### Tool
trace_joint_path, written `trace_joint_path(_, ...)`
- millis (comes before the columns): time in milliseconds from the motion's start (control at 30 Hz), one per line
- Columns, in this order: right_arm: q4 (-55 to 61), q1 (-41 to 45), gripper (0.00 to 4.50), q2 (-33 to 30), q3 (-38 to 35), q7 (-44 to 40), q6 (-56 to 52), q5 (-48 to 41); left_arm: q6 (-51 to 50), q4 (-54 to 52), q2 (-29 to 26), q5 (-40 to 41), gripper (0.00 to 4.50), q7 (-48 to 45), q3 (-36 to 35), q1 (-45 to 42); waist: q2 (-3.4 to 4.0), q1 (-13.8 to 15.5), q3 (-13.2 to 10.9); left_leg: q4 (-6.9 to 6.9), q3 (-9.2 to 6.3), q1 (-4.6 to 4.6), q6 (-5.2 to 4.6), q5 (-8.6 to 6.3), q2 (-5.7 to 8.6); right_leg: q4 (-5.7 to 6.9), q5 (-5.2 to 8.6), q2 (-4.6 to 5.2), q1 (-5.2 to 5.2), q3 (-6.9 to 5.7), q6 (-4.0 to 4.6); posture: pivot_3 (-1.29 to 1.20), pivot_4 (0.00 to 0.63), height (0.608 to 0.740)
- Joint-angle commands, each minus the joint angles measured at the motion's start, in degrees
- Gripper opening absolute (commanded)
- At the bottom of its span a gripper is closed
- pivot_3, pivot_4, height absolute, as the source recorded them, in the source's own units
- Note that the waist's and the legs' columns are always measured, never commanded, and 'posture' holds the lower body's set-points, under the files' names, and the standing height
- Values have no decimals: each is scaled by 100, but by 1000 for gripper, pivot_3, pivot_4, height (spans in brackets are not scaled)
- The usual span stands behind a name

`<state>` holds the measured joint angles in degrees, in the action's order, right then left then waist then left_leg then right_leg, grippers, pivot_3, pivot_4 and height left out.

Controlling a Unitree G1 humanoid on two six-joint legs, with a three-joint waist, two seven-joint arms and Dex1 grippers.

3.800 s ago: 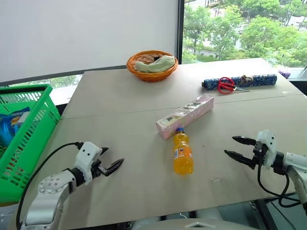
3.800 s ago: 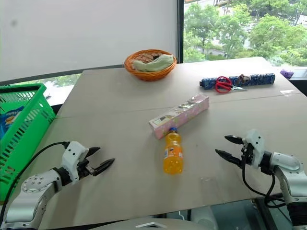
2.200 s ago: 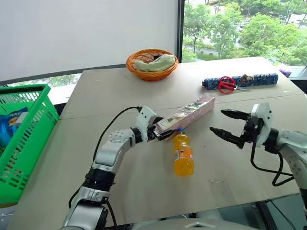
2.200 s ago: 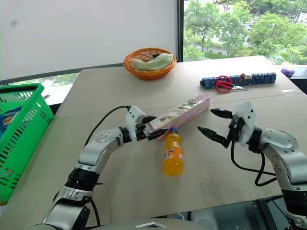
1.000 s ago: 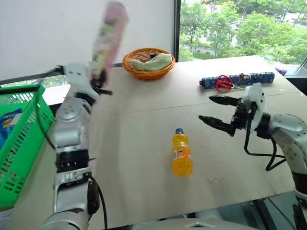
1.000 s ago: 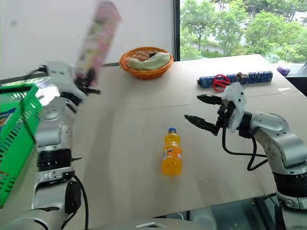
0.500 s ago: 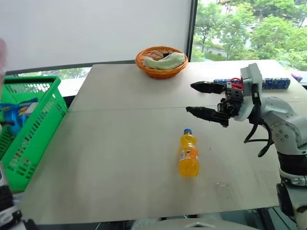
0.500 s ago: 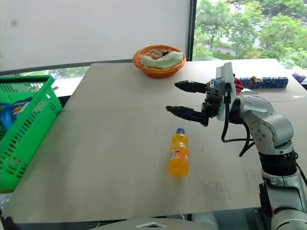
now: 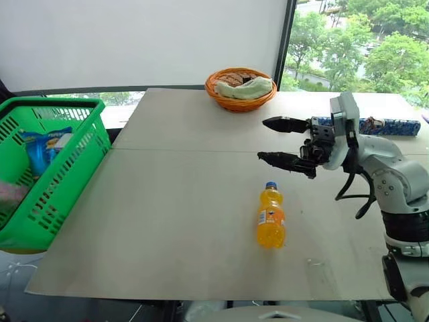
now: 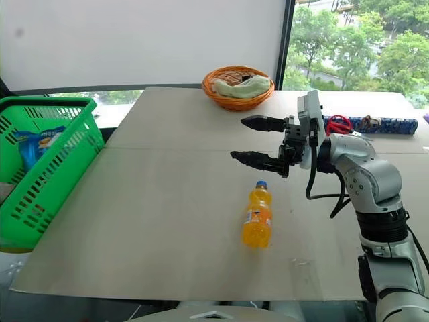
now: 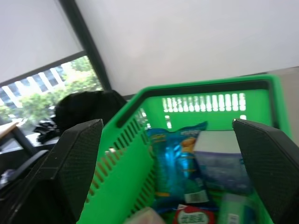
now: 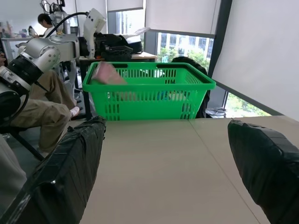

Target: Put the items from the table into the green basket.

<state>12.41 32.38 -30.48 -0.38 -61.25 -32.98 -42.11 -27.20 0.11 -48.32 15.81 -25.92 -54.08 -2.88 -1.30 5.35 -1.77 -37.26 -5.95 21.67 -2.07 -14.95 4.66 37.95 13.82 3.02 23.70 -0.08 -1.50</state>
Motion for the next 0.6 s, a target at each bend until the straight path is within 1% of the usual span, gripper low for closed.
trace_joint_path(33,130,44,4500,-62,-141,14,123,7,-43,-383,156,656,4414,-55,-3,-434,-2,1,1,0,-1,1,0,0,-1,0,0,0,0,-1,0,93,0,738)
trace_joint_path(100,171,-40,4500,-120,-191,54,96,23,-207,-910,374,1036,4414,-346,556,-473,-4,19,3,-1,-1,1,0,0,-1,-1,-1,1,-1,-2,1,77,0,738)
trace_joint_path(167,196,-199,4500,-283,-201,86,72,141,-556,-1493,638,1510,4414,-630,1258,-478,-10,48,7,-8,-1,3,-2,-1,6,-8,-2,11,-5,-2,-1,50,0,738)
trace_joint_path(233,192,-402,4500,-505,-168,81,102,362,-1106,-1951,817,1953,4414,-701,1871,-488,-10,47,9,-12,3,6,-3,-1,9,-13,-4,14,-7,0,-3,35,0,738)
trace_joint_path(300,208,-651,4500,-805,-60,109,181,734,-1666,-2309,859,2140,4414,-696,2619,-482,-11,-10,10,-17,14,5,-5,-1,11,-10,-7,15,-8,12,-10,-5,0,738)
trace_joint_path(367,372,-968,4500,-1078,-29,118,143,900,-2012,-2479,918,2147,4414,-704,3370,-544,-6,-124,8,-18,28,4,-8,-1,8,-6,-8,10,-6,26,-11,-40,0,738)
trace_joint_path(500,1048,-1672,4500,-1316,-371,278,-339,474,-2818,-2582,1886,2634,4414,-238,4459,-1227,15,-307,12,-16,28,2,-33,14,2,0,-8,4,-4,28,-11,-102,0,738)
trace_joint_path(600,1525,-2210,4500,-1458,-596,558,-599,393,-3360,-2593,2232,2546,4414,-7,5268,-1568,19,-504,13,-19,30,4,-33,14,-1,1,-8,1,-4,31,-12,-157,0,738)
